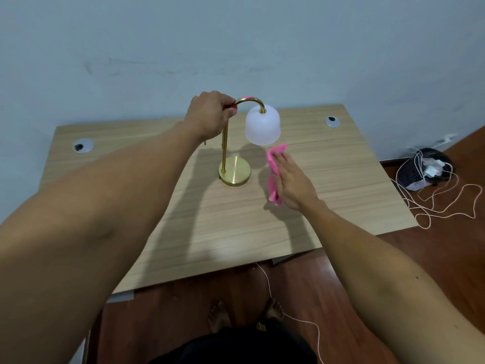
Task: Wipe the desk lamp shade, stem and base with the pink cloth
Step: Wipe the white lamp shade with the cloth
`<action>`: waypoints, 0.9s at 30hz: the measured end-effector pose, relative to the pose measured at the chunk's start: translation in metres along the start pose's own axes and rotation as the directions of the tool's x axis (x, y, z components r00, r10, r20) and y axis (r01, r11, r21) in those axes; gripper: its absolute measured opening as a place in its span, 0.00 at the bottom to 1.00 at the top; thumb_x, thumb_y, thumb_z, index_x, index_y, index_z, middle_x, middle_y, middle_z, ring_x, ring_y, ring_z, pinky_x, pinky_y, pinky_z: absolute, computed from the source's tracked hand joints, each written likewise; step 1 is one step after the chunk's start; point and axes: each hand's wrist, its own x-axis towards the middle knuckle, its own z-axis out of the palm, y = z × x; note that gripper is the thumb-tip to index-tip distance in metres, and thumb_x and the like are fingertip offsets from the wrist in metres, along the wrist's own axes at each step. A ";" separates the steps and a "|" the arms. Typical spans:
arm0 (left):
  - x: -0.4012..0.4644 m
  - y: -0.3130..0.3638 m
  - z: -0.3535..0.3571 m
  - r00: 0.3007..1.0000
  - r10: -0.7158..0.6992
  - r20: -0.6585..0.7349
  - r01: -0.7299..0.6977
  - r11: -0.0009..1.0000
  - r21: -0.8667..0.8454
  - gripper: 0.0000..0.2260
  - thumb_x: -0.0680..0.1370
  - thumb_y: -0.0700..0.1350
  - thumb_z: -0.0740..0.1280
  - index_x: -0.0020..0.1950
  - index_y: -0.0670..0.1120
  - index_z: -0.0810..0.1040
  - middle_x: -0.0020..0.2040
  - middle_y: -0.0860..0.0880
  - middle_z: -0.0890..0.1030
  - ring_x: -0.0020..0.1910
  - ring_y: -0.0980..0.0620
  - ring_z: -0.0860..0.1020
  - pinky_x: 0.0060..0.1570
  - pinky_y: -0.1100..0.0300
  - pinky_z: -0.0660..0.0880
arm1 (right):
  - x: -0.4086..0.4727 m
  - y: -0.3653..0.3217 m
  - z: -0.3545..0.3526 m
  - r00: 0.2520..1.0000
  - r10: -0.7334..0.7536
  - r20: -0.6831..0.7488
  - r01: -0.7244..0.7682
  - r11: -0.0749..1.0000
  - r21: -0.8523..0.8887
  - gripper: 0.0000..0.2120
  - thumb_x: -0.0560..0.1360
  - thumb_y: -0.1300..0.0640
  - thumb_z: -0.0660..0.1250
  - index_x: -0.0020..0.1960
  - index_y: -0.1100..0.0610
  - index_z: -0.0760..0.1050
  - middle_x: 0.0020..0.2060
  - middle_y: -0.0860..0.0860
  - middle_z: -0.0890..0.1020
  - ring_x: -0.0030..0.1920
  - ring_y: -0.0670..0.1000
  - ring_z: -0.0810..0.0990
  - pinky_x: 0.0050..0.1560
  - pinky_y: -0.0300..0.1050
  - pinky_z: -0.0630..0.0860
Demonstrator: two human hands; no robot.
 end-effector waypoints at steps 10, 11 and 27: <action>0.000 0.002 0.001 1.000 -0.014 0.004 0.014 0.999 -0.036 0.07 0.80 0.49 0.65 0.45 0.52 0.81 0.35 0.49 0.79 0.42 0.41 0.79 0.46 0.49 0.76 | 0.058 -0.023 -0.057 0.619 0.780 0.088 -0.445 0.256 0.858 0.19 0.85 0.51 0.55 0.63 0.61 0.78 0.46 0.56 0.84 0.43 0.56 0.84 0.33 0.44 0.77; 0.000 0.002 0.001 1.000 -0.011 0.003 0.011 0.999 -0.037 0.07 0.80 0.49 0.65 0.45 0.51 0.81 0.35 0.49 0.78 0.41 0.40 0.78 0.46 0.49 0.76 | 0.067 -0.034 -0.062 0.658 0.752 -0.037 -0.367 0.363 0.856 0.20 0.86 0.49 0.54 0.66 0.58 0.78 0.51 0.56 0.84 0.49 0.57 0.83 0.39 0.45 0.79; 0.000 0.001 0.001 0.999 -0.032 0.008 0.033 0.997 -0.063 0.08 0.79 0.49 0.64 0.45 0.48 0.81 0.37 0.43 0.81 0.41 0.39 0.79 0.46 0.45 0.78 | 0.046 -0.064 0.009 0.769 0.620 -0.159 -0.303 0.571 0.763 0.18 0.87 0.47 0.52 0.74 0.47 0.70 0.53 0.52 0.80 0.40 0.52 0.82 0.39 0.38 0.79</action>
